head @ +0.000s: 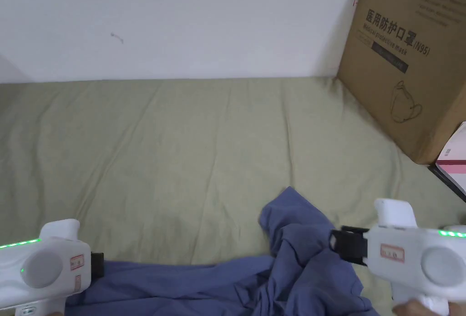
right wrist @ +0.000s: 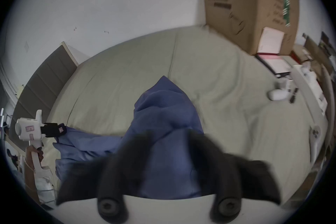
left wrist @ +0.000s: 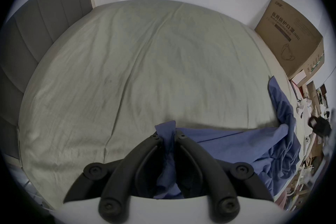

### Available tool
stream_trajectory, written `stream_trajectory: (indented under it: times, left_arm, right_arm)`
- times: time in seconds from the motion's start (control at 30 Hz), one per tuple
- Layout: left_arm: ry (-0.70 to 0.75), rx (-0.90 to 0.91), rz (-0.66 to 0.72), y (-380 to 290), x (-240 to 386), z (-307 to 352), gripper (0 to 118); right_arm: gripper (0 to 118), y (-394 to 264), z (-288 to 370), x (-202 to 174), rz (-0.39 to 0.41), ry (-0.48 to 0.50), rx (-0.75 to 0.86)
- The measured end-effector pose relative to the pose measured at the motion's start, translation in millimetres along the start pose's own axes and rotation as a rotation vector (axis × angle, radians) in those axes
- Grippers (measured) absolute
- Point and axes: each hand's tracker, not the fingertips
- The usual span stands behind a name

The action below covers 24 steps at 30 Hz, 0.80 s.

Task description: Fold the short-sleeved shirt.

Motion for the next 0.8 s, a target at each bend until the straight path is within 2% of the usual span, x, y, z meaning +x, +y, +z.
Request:
stream_trajectory:
  times: [0.03,0.07,0.1,0.17,0.2,0.23,0.27,0.33,0.37,0.4,0.43,0.47,0.5,0.53,0.6,0.63,0.73,0.77,0.8]
  left_arm:
    - [0.0,0.009,-0.003,-8.9,-9.0,4.4,9]
    - [0.0,0.016,-0.009,-18.8,-18.9,8.7,9]
    - [-0.002,0.022,-0.025,-3.6,2.8,38.5,9]
    - [0.004,0.032,-0.039,-27.3,-10.5,58.6,9]
    - [0.003,0.035,-0.048,-43.4,-20.2,70.1,9]
    - [0.004,0.036,-0.05,-13.8,7.0,52.4,9]
    - [0.005,0.037,-0.049,-25.0,4.9,59.4,9]
    - [0.001,0.035,-0.041,-55.8,1.6,77.7,9]
    - [-0.002,0.036,-0.035,-13.5,-5.5,54.2,9]
    - [-0.006,0.037,-0.034,-24.8,-17.5,62.3,9]
    - [-0.005,0.036,-0.035,-38.8,-30.5,72.7,9]
    - [-0.004,0.038,-0.04,-53.1,-43.4,82.8,9]
    - [-0.003,0.04,-0.045,-8.0,-0.6,54.9,9]
    - [-0.001,0.039,-0.047,-14.9,-8.6,63.7,9]
    - [0.002,0.044,-0.051,-31.3,-28.6,84.3,9]
    - [0.008,0.05,-0.047,1.9,1.2,62.6,9]
    - [0.027,0.085,-0.051,-4.7,-20.6,95.2,9]
    - [0.045,0.103,-0.059,12.8,-6.7,90.2,9]
    - [0.064,0.123,-0.066,19.7,-7.5,100.1,9]
  right_arm:
    - [83,11.6,-19.0,5.9,0.02,-0.023,-0.067]
    - [98,19.5,-34.2,10.1,0.042,-0.038,-0.108]
    - [97,27.6,-50.2,16.1,0.044,-0.059,-0.111]
    - [97,35.7,-76.6,24.9,0.031,-0.116,-0.207]
    - [97,36.9,-89.9,29.8,0.037,-0.108,-0.224]
    - [97,38.3,-103.5,33.8,0.036,-0.12,-0.271]
    - [93,38.1,-113.1,36.0,0.039,-0.139,-0.302]
    - [71,31.5,-130.8,38.4,0.086,-0.178,-0.373]
    - [70,28.2,-134.9,38.6,0.094,-0.194,-0.386]
    - [68,29.2,-128.0,34.6,0.083,-0.178,-0.347]
    - [59,31.8,-124.2,30.9,0.081,-0.188,-0.341]
    - [37,32.4,-122.2,28.0,0.114,-0.182,-0.331]
    - [15,34.0,-122.4,24.4,0.177,-0.216,-0.33]
    - [2,34.8,-120.6,21.2,0.203,-0.247,-0.325]
    - [1,39.0,-117.7,22.7,0.158,-0.225,-0.329]
    - [1,39.9,-114.1,22.8,0.151,-0.217,-0.327]
    - [1,48.9,-92.3,17.6,0.173,-0.219,-0.284]
    - [1,54.4,-82.4,17.3,0.174,-0.213,-0.252]
    - [1,62.5,-67.7,15.0,0.148,-0.203,-0.213]
